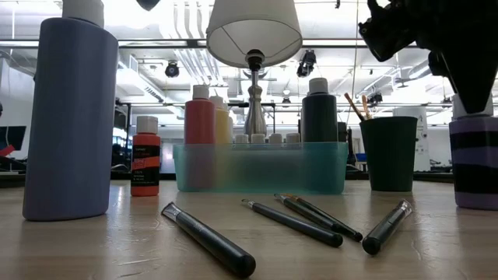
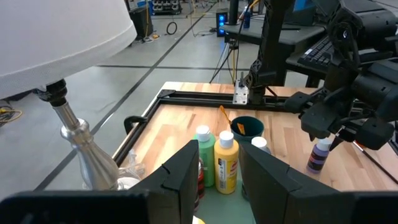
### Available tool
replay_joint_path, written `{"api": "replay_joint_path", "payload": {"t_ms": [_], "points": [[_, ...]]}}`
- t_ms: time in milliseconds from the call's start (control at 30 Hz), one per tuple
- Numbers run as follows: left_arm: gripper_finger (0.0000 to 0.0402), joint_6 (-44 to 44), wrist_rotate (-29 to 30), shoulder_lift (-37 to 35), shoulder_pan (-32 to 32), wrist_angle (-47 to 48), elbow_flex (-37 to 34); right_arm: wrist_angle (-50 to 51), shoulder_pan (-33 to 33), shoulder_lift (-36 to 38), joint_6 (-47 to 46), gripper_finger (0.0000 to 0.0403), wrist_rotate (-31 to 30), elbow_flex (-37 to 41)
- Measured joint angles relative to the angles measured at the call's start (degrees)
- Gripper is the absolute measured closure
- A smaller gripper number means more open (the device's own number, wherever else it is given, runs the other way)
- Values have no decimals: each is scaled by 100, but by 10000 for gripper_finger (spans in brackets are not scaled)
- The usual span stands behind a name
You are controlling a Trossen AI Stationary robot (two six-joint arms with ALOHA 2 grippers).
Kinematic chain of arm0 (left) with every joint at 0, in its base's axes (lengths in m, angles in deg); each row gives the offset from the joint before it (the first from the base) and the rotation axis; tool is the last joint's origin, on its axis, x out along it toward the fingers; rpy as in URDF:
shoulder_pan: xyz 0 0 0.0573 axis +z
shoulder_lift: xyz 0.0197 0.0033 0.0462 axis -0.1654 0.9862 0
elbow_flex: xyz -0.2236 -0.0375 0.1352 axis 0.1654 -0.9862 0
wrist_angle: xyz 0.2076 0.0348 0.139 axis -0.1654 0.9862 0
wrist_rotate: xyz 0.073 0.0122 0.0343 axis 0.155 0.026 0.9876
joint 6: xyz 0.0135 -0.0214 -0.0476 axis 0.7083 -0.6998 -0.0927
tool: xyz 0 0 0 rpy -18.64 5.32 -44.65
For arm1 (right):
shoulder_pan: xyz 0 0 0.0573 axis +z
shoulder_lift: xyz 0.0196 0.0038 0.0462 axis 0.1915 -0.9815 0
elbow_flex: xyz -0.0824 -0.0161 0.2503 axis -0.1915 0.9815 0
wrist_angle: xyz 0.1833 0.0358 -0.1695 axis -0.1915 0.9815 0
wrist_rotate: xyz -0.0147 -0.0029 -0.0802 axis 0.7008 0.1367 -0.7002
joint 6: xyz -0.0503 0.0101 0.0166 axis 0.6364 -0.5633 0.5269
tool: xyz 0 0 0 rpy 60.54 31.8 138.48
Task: Pick & Place Paint Supplies
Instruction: Put the blue paint bottle into the green bin
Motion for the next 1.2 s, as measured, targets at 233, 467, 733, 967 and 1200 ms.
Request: {"api": "replay_joint_path", "payload": {"t_ms": [233,467,733,967,1200], "points": [[280,0,0,0,0,-1,-52,-5,-2,0,64,263,28,0],[280,1,0,0,0,1,-54,-17,-7,0,308,290,46,-8],[280,2,0,0,-2,1,-54,-42,-7,0,409,266,44,-72],[280,2,0,0,0,1,-54,-45,-41,2,484,290,59,-107],[280,16,1,0,0,1,-53,-47,-163,13,996,279,17,-424]]}}
